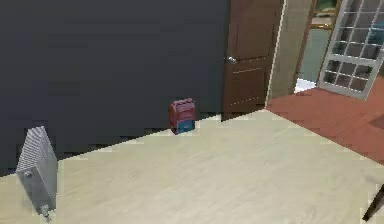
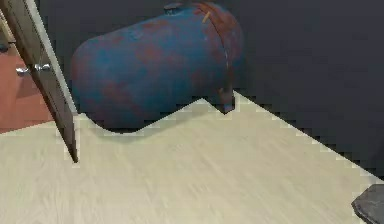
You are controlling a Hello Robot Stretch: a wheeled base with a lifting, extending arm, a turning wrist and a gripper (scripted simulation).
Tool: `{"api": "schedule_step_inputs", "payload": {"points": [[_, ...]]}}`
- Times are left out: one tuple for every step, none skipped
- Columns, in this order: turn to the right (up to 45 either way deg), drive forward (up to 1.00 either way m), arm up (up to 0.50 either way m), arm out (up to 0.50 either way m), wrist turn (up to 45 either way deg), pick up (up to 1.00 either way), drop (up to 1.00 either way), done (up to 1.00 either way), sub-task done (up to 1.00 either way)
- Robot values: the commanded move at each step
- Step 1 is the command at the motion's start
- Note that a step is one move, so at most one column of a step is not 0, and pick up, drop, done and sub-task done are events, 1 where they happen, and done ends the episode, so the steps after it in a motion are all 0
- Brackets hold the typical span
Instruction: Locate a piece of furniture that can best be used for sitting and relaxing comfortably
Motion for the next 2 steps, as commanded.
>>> {"api": "schedule_step_inputs", "payload": {"points": [[30.0, 0.00, 0.00, 0.00, 0.0, 0.00, 0.00, 0.00, 0.00], [0.0, 1.00, 0.00, 0.00, 0.0, 0.00, 0.00, 0.00, 0.00]]}}
